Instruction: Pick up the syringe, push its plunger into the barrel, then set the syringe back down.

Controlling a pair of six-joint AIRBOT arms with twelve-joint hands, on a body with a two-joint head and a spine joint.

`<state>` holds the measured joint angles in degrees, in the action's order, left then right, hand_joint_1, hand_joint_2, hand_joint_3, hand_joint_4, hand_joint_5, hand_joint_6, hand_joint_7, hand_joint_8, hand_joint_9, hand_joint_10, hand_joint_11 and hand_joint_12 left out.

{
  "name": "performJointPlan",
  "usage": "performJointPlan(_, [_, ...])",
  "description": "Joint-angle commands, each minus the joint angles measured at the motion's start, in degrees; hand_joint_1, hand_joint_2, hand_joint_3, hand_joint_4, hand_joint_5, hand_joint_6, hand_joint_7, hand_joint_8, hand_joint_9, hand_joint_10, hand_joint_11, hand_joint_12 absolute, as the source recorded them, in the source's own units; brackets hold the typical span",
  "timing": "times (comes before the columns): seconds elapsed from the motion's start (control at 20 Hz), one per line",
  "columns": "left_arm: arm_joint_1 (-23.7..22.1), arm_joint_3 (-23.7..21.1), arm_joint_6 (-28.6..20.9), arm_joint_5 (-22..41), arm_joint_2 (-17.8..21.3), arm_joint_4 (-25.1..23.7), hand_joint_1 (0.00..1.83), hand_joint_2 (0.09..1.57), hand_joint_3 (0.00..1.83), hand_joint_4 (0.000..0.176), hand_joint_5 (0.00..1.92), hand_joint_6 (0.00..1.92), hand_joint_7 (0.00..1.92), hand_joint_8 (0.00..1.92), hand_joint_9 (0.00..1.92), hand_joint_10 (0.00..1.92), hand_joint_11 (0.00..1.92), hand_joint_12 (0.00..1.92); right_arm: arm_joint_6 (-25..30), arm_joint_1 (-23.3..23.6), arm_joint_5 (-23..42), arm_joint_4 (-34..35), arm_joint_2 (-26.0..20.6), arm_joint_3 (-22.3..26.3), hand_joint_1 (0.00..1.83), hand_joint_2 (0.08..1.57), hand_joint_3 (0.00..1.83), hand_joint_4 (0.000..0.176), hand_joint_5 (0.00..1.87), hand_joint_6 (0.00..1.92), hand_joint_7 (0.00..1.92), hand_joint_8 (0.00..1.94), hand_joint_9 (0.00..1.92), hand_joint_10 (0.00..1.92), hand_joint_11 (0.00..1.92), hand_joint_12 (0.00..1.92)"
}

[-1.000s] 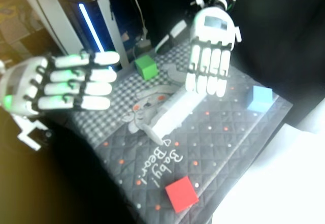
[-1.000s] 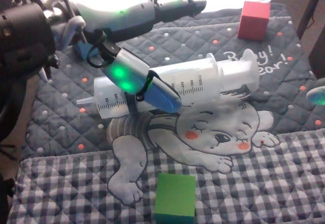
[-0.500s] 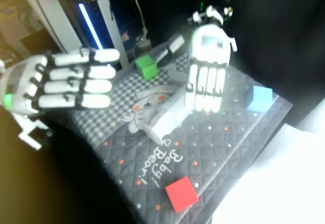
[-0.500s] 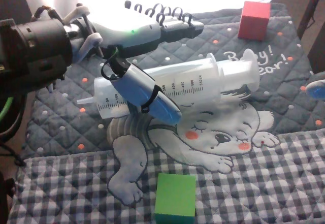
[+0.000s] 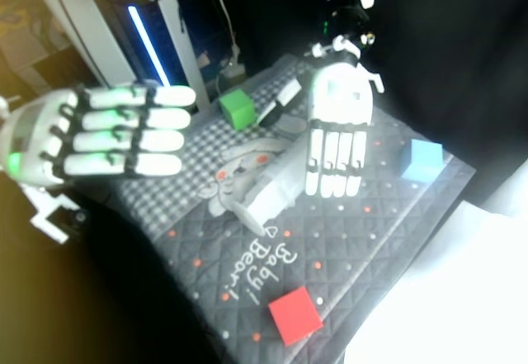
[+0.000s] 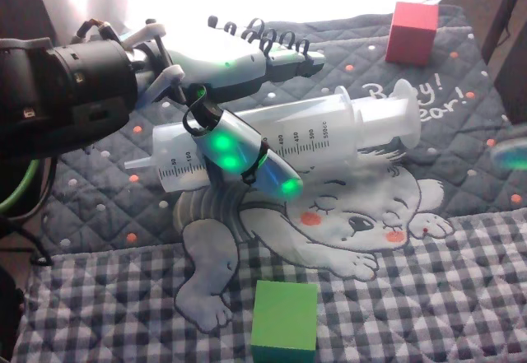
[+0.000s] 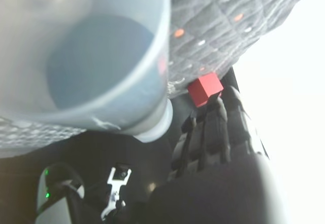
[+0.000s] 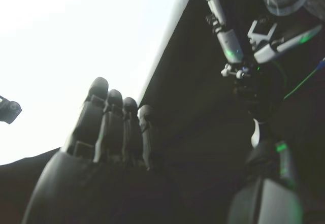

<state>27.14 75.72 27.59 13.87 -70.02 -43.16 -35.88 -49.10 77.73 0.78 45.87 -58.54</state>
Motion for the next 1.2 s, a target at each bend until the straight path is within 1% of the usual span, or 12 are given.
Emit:
performJointPlan(0.0, [-0.28, 0.32, -0.1, 3.77, -0.65, 0.24, 0.45, 0.7, 0.0, 0.0, 0.0, 0.0, 0.06, 0.0, 0.1, 0.0, 0.0, 0.21, 0.31, 0.84, 7.08, 1.35, -0.09, -0.15, 0.45, 0.82, 0.01, 0.001, 0.14, 0.0, 0.12, 0.0, 0.12, 0.0, 0.14, 0.1])
performJointPlan(0.05, [-0.29, 0.51, -0.1, 3.26, -1.08, -0.35, 0.46, 0.69, 0.0, 0.0, 0.0, 0.0, 0.06, 0.0, 0.08, 0.0, 0.0, 0.16, 0.31, 0.95, 7.08, 1.24, -0.05, -0.14, 0.69, 0.67, 0.0, 0.022, 0.14, 0.0, 0.12, 0.0, 0.12, 0.0, 0.14, 0.11])
performJointPlan(0.15, [-0.3, 0.81, -0.1, 2.75, -1.64, -0.8, 0.42, 0.69, 0.0, 0.0, 0.01, 0.0, 0.11, 0.0, 0.14, 0.0, 0.0, 0.32, 0.32, 1.04, 7.08, 1.17, -0.03, -0.12, 0.78, 0.6, 0.0, 0.017, 0.15, 0.0, 0.12, 0.0, 0.12, 0.0, 0.15, 0.12])
performJointPlan(0.25, [-0.29, 1.11, -0.1, 2.13, -2.19, -1.4, 0.41, 0.69, 0.0, 0.0, 0.02, 0.0, 0.14, 0.01, 0.18, 0.01, 0.0, 0.44, 0.32, 1.08, 7.08, 1.13, 0.01, -0.1, 0.69, 0.67, 0.01, 0.0, 0.16, 0.01, 0.12, 0.0, 0.12, 0.0, 0.15, 0.12])
performJointPlan(0.55, [0.6, 2.41, -0.09, 0.12, -3.5, -2.15, 0.57, 0.71, 0.01, 0.0, 0.0, 0.0, 0.03, 0.0, 0.02, 0.0, 0.0, 0.03, 0.33, 1.13, 7.08, 0.97, 0.1, -0.09, 0.7, 0.66, 0.0, 0.0, 0.17, 0.0, 0.14, 0.01, 0.13, 0.0, 0.16, 0.14])
performJointPlan(0.6, [0.66, 2.65, -0.08, -0.09, -3.7, -2.18, 0.61, 0.72, 0.01, 0.0, 0.0, 0.0, 0.01, 0.0, 0.02, 0.0, 0.0, 0.01, 0.33, 1.16, 7.08, 0.94, 0.1, -0.09, 0.75, 0.62, 0.0, 0.024, 0.18, 0.01, 0.15, 0.01, 0.13, 0.0, 0.15, 0.14])
performJointPlan(0.65, [0.76, 2.87, -0.08, -0.35, -3.9, -2.18, 0.59, 0.72, 0.01, 0.0, 0.0, 0.0, 0.03, 0.01, 0.05, 0.02, 0.02, 0.01, 0.33, 1.21, 7.08, 0.9, 0.1, -0.09, 0.7, 0.67, 0.0, 0.0, 0.19, 0.01, 0.15, 0.01, 0.13, 0.0, 0.16, 0.15])
performJointPlan(0.75, [0.86, 3.0, -0.08, -0.53, -4.04, -2.26, 0.74, 0.73, 0.01, 0.0, 0.0, 0.0, 0.02, 0.0, 0.03, 0.01, 0.0, 0.0, 0.33, 1.28, 7.08, 0.87, 0.22, -0.09, 0.55, 0.69, 0.01, 0.0, 0.2, 0.01, 0.17, 0.02, 0.15, 0.01, 0.18, 0.16])
performJointPlan(0.95, [0.89, 3.09, -0.08, -0.5, -4.19, -2.31, 0.83, 0.73, 0.0, 0.0, 0.0, 0.0, 0.07, 0.0, 0.09, 0.01, 0.06, 0.05, 0.38, 1.32, 7.08, 0.79, 0.22, -0.09, 0.78, 0.65, 0.0, 0.0, 0.35, 0.01, 0.36, 0.01, 0.32, 0.02, 0.29, 0.25])
performJointPlan(1.05, [1.01, 3.18, -0.08, -0.42, -4.24, -2.3, 0.86, 0.82, 0.0, 0.0, 0.15, 0.02, 0.32, 0.02, 0.42, 0.01, 0.16, 0.69, 0.38, 1.33, 7.08, 0.78, 0.22, -0.06, 0.79, 0.67, 0.0, 0.0, 0.34, 0.0, 0.38, 0.0, 0.34, 0.0, 0.23, 0.46])
performJointPlan(1.1, [1.03, 3.25, -0.1, -0.42, -4.25, -2.26, 1.0, 0.91, 0.0, 0.0, 0.34, 0.01, 0.6, 0.02, 0.72, 0.05, 0.41, 1.02, 0.38, 1.33, 7.08, 0.78, 0.22, -0.04, 0.72, 0.67, 0.0, 0.0, 0.35, 0.0, 0.4, 0.0, 0.37, 0.0, 0.19, 0.68])
performJointPlan(1.15, [1.08, 3.25, -0.1, -0.42, -4.25, -2.25, 1.0, 0.96, 0.0, 0.0, 0.39, 0.01, 0.69, 0.02, 0.83, 0.06, 0.5, 1.1, 0.38, 1.33, 7.08, 0.78, 0.23, -0.03, 0.79, 0.64, 0.0, 0.0, 0.36, 0.0, 0.4, 0.0, 0.37, 0.0, 0.17, 0.69])
